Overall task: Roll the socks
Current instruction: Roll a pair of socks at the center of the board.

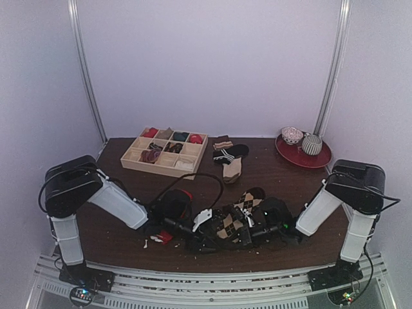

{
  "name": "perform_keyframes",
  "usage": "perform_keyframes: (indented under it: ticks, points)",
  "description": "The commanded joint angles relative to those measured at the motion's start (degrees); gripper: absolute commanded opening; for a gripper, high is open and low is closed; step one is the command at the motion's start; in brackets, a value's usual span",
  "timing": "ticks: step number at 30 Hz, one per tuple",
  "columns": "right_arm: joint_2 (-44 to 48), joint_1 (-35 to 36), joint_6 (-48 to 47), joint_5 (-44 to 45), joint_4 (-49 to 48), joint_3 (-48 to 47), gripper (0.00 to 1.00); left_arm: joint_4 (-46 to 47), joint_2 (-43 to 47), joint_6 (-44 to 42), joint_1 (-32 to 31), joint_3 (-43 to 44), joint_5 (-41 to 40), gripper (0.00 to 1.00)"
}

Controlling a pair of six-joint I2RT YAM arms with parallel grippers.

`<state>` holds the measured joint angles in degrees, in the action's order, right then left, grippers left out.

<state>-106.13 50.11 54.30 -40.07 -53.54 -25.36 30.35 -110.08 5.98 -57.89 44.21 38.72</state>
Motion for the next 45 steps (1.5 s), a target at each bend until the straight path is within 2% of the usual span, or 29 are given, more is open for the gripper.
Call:
perform_keyframes:
  ticks: [1,5,9,10,14,16,18,21,26,28,31,45]
  points:
    - [-1.8,-0.7,-0.9,2.3,9.8,1.9,0.00,0.1,-2.8,-1.6,-0.1,3.3,2.6,0.45]
    - [-1.8,-0.7,-0.8,2.3,9.6,2.0,0.00,-0.9,-3.8,-1.7,-0.1,4.2,2.7,0.28]
    - [-0.4,-0.7,-1.5,2.4,9.1,2.4,0.01,-1.3,-5.4,0.4,-0.2,4.5,3.0,0.01]
    - [0.4,-0.7,-2.1,2.3,9.6,2.3,0.03,-1.4,-5.6,1.5,-0.1,4.3,2.8,0.00]
    - [7.4,-0.7,-7.6,2.8,14.0,1.8,0.12,-6.3,-6.3,6.1,-0.1,4.0,-1.2,0.00]
    - [14.1,-0.3,-13.4,6.0,20.9,0.9,0.17,-10.9,-6.3,9.0,-0.1,4.6,-2.1,0.00]
    - [21.4,1.6,-22.7,13.9,31.3,-1.0,0.22,-13.7,-5.8,13.5,-0.1,4.9,-2.8,0.00]
    - [29.7,9.0,-38.3,29.2,39.1,-2.7,0.29,-15.8,-6.4,21.3,0.3,5.6,-0.7,0.00]
    - [35.4,22.2,-54.0,48.0,35.8,0.5,0.31,-19.5,-7.0,26.2,0.3,8.0,0.7,0.00]
    - [35.2,26.1,-57.6,53.2,35.4,1.0,0.32,-21.7,-6.9,26.4,0.3,8.9,-0.4,0.00]
    - [32.6,27.2,-59.8,55.2,36.3,0.5,0.33,-23.0,-6.6,26.3,0.3,9.6,-1.0,0.00]
    - [18.8,26.7,-63.0,54.2,29.5,-2.5,0.35,-24.1,-7.1,24.6,0.3,9.5,-1.2,0.00]
